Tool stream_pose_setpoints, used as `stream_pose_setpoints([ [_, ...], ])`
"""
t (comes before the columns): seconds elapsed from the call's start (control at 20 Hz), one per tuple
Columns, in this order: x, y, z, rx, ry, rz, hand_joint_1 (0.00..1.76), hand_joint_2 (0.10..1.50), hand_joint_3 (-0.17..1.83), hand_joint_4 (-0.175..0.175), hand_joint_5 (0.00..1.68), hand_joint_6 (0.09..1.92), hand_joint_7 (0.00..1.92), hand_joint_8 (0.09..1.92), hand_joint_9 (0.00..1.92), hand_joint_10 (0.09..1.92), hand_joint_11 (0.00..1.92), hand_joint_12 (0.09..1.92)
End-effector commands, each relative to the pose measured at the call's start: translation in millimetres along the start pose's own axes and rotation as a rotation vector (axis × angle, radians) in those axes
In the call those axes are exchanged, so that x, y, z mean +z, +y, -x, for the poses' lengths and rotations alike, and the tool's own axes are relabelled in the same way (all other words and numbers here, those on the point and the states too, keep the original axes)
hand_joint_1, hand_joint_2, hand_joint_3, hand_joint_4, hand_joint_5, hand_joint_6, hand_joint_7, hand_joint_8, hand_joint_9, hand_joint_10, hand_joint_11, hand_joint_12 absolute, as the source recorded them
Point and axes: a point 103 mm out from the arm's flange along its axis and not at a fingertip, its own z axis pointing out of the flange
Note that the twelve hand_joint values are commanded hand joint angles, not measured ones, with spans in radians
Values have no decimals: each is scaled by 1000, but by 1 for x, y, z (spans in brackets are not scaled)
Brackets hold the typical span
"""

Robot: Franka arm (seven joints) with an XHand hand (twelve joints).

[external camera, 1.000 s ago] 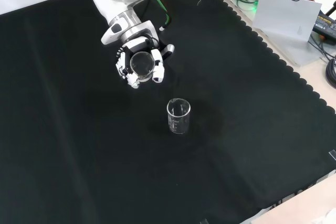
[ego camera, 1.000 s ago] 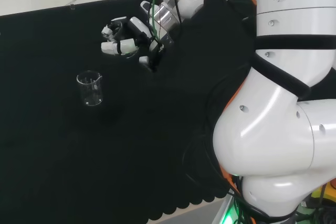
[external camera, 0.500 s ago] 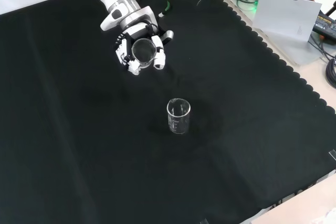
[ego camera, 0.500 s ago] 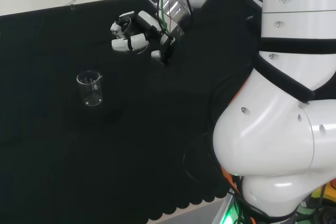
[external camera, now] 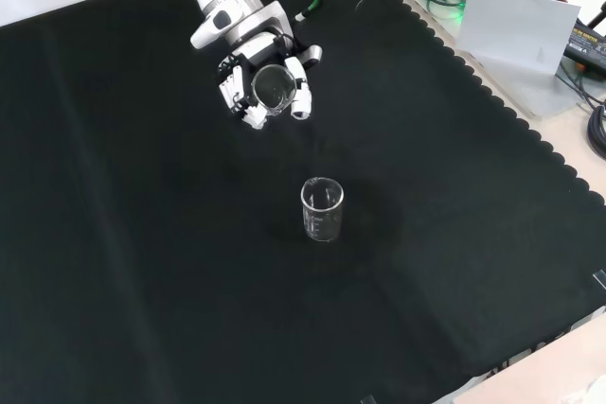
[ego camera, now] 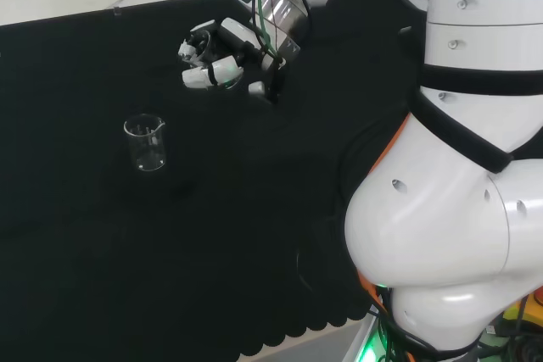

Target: Pour the water from the handheld beaker into the one on the table.

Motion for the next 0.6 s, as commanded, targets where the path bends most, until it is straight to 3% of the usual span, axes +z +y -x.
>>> stream_pose_setpoints([
  [0.05, -2, -9, -1, 22, -67, -38, 1113, 661, 700, 175, 1219, 793, 1738, 462, 1746, 329, 1389, 720],
  [0.6, 23, 0, -5, 82, -208, -131, 1114, 655, 714, 175, 1217, 805, 1731, 460, 1737, 326, 1396, 743],
])
